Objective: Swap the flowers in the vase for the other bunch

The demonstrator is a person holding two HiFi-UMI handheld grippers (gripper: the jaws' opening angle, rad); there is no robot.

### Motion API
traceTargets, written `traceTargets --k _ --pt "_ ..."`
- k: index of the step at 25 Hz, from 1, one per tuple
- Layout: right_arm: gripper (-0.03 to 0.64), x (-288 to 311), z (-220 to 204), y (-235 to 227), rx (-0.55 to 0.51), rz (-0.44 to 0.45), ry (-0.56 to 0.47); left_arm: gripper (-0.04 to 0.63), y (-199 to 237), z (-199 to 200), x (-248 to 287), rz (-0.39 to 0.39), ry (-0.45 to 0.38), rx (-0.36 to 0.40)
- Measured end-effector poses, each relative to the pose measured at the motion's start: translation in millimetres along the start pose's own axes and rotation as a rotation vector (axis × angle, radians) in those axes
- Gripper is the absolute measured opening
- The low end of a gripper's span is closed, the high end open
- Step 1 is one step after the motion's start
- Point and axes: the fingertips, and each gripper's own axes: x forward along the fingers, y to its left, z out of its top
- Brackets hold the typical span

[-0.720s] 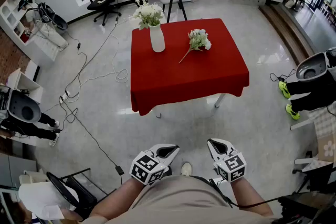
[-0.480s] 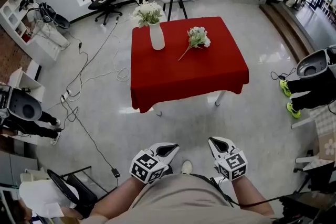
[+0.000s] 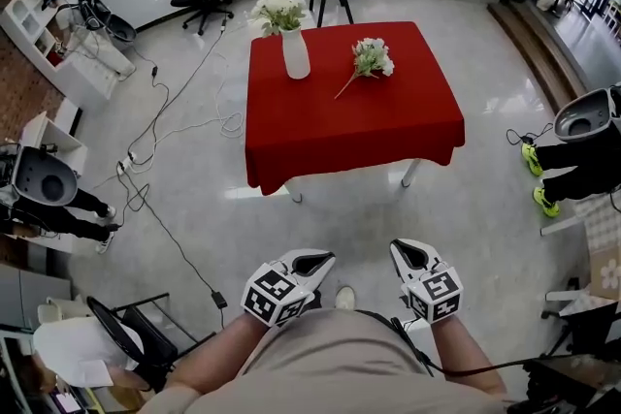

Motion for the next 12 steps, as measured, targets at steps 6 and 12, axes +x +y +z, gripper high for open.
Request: traceTargets --k 6,12 --pt "0.107 10.0 1.1 -6.4 0.0 0.015 0.005 0.008 10.3 4.6 2.7 0.026 -0.019 -0.017" --pt "0.126 34.5 18.5 -28.8 -0.007 -0.02 0.008 0.009 43.8 19.4 16.3 0.007 -0.017 -0.026"
